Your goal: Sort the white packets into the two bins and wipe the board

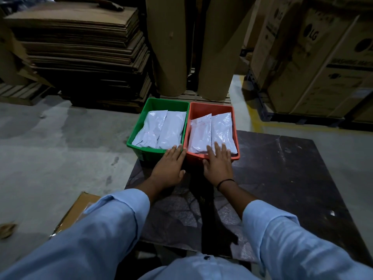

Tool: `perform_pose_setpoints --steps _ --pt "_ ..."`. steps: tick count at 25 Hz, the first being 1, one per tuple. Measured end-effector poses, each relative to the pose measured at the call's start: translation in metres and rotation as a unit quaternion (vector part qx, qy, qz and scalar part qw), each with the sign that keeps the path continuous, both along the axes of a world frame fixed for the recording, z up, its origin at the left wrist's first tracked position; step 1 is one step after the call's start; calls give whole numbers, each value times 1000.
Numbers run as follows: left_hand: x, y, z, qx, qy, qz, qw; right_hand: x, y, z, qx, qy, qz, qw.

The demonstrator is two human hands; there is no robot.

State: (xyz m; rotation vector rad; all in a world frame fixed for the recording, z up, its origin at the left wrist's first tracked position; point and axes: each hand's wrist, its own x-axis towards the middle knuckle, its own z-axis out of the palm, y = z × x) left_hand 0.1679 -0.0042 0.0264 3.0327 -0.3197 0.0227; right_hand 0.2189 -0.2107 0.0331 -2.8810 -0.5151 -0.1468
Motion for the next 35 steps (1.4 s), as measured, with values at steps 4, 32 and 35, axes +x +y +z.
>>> perform_pose_setpoints --steps 4,32,35 --pt "0 -4 0 -3 -7 3 1000 6 -30 -9 21 24 -86 996" --pt "8 -4 18 -41 -55 -2 998 7 -37 14 9 13 -34 999" --pt "22 -6 36 -45 -109 -15 993 10 -29 27 49 -60 -8 997"
